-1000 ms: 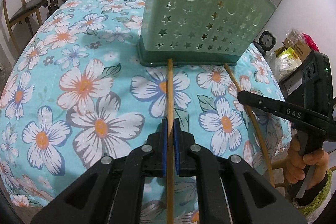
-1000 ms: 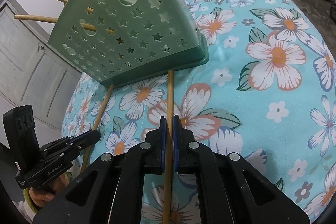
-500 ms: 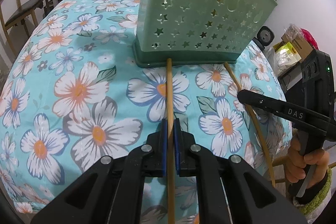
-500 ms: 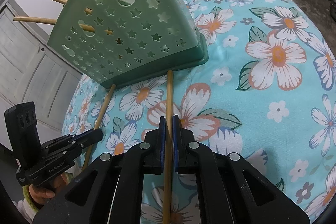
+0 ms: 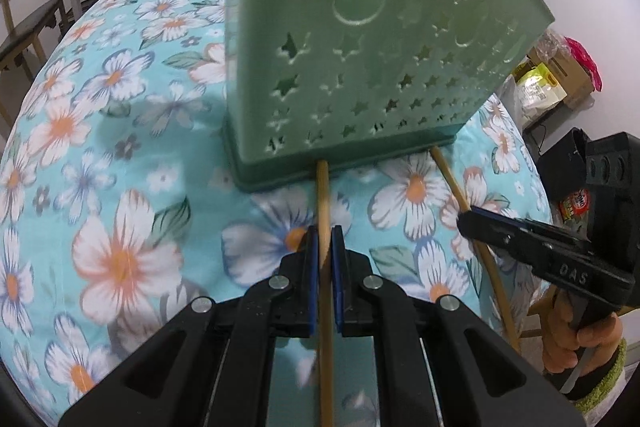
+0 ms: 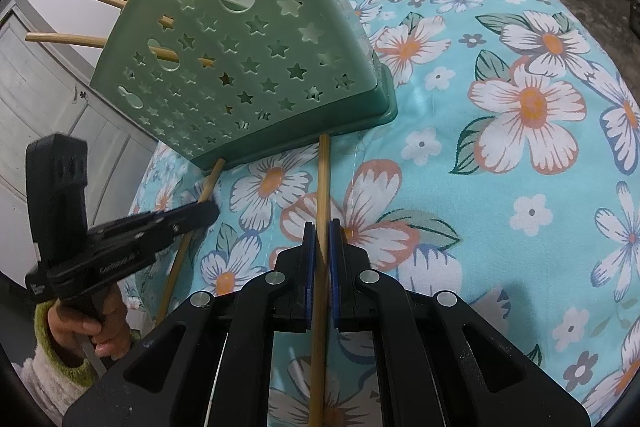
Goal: Organize utensils
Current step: 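Lift both chopsticks off the quilt beside the green holder with both tools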
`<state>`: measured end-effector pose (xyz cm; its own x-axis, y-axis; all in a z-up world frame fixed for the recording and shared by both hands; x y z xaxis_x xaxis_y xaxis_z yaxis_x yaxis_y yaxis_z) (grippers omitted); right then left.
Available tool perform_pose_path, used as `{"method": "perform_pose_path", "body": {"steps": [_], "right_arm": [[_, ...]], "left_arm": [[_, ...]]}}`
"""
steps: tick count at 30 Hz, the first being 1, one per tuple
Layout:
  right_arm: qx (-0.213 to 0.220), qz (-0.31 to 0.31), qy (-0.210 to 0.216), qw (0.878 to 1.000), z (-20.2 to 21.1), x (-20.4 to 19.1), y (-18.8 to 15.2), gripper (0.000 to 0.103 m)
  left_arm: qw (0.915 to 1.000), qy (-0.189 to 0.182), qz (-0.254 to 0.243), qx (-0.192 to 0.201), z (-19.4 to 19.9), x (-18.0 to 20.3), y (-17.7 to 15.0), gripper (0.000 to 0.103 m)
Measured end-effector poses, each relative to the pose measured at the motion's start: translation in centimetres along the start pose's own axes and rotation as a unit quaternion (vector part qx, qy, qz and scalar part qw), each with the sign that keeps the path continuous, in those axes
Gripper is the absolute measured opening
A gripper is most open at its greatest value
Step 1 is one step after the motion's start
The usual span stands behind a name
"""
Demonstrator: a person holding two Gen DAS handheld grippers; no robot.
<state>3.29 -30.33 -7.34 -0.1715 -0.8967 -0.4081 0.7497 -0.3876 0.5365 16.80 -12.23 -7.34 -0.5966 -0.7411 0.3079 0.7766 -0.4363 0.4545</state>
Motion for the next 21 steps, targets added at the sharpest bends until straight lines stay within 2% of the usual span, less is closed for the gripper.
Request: {"method": "perform_pose_path", "body": {"steps": [5,7,9,18,21], "right_arm": [[-0.006,0.005,0.001,1.000,-0.1,-0.3,0.3,0.010],[-0.007,0.008,0.005,1.000,-0.1,-0.7,0.7,0.021],[-0.006,0.016,-0.002,1.000,-0.3,-1.1,1.2,0.024],[-0.001,0.046,-0.052,0.998,-2.2,-2.0,3.6,0.022],[0.001,0.059,-0.070,0.996,-2.9,-2.4,4.1,0.014]], "left_arm": [[1.0000,0.000,-0.006,0.000,-0.7,0.3,1.0,0.006],[1.0000,0.001,-0.007,0.002,-0.8,0.3,1.2,0.007],[0.9999,0.003,-0.010,0.006,-0.9,0.3,1.3,0.007],[0.9970,0.048,-0.052,0.031,-1.4,2.1,0.9,0.007],[0.9955,0.062,-0.062,0.036,-1.7,2.9,0.8,0.007]]}}
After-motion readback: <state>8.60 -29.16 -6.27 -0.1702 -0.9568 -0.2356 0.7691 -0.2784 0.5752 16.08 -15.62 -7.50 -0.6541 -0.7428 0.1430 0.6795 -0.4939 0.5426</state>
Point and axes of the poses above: each gripper's, at about its wrist camera, not at the fingertips, and z roughly against the way its jaws point, x to its right, y to its top, the point moved 3 cm from there along -z, roughly the way its jaws point, and after that the axes turned 7 degrees about z, right-handed, at the moved point
